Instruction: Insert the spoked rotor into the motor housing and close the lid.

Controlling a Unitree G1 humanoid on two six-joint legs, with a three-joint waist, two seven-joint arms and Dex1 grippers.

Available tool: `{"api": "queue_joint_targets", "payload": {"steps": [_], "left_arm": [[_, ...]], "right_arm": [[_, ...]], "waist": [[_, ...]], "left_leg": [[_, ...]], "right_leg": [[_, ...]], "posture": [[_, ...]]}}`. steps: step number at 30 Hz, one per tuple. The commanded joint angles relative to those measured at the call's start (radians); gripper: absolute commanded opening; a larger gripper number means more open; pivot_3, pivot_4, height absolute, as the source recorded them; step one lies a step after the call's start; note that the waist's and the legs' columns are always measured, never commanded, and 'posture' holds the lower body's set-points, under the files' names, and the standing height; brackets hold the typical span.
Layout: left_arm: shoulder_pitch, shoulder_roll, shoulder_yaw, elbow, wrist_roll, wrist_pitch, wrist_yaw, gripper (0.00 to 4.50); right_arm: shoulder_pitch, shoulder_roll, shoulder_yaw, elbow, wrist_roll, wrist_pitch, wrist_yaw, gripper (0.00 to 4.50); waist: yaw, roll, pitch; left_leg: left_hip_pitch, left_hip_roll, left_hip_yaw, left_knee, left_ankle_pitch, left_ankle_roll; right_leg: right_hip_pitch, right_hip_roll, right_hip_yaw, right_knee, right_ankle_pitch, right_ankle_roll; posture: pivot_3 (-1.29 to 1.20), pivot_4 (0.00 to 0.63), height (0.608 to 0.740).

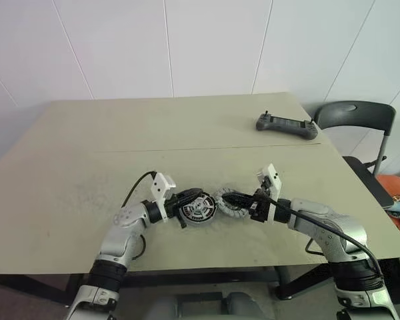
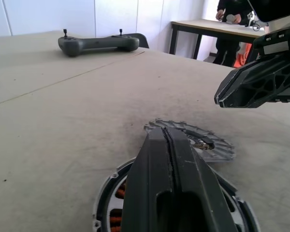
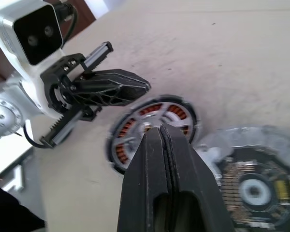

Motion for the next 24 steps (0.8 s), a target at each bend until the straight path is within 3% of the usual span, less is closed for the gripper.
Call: {"api": "queue_joint_targets", "payload": {"steps": [1,13,16,21,24], "left_arm": [[0.014,0.002,-0.012,-0.091,-0.020,0.026,0.008,0.02],[0.025,0.010,-0.022,-0.007,0.062,-0.034,0.067,0.02],[0.022,0.005,-0.019,0.021,0.067,-0.056,0.075,0.00],[0.019,-0.007,-0.023,0.048,0.071,-0.078,0.077,0.00],[0.019,-0.015,-0.026,0.058,0.073,-0.088,0.080,0.00]], "right_arm": [[-0.006,0.041,-0.039,-0.026,0.062,0.094,-0.076,0.00],[-0.010,0.181,-0.267,0.022,0.260,0.497,-0.355,0.00],[-0.014,0.206,-0.343,0.036,0.300,0.588,-0.392,0.56],[-0.001,0.242,-0.430,0.041,0.363,0.694,-0.459,2.15],[0.010,0.299,-0.499,0.105,0.370,0.695,-0.593,3.20]], "waist": [[0.000,0.000,0.000],[0.000,0.000,0.000],[0.001,0.001,0.000],[0.000,0.001,0.000],[-0.001,0.001,0.000]], "left_leg": [[0.000,0.000,0.000,0.001,0.000,0.000],[-0.001,0.000,0.001,0.001,0.000,0.000],[-0.001,0.000,0.001,0.001,0.000,0.000],[-0.001,0.000,0.002,0.002,0.000,0.000],[-0.001,0.000,0.003,0.002,0.000,0.000]], "right_leg": [[0.000,0.000,0.000,0.000,0.000,0.000],[-0.001,0.000,0.001,0.000,0.001,0.000],[-0.001,0.000,0.001,0.000,0.001,0.000],[0.000,0.000,0.001,0.000,0.000,0.000],[-0.001,0.000,0.001,0.000,0.000,0.000]], "posture": [[0.00,0.000,0.740],[0.00,0.000,0.740],[0.00,0.000,0.740],[0.00,0.000,0.740],[0.00,0.000,0.740]]}}
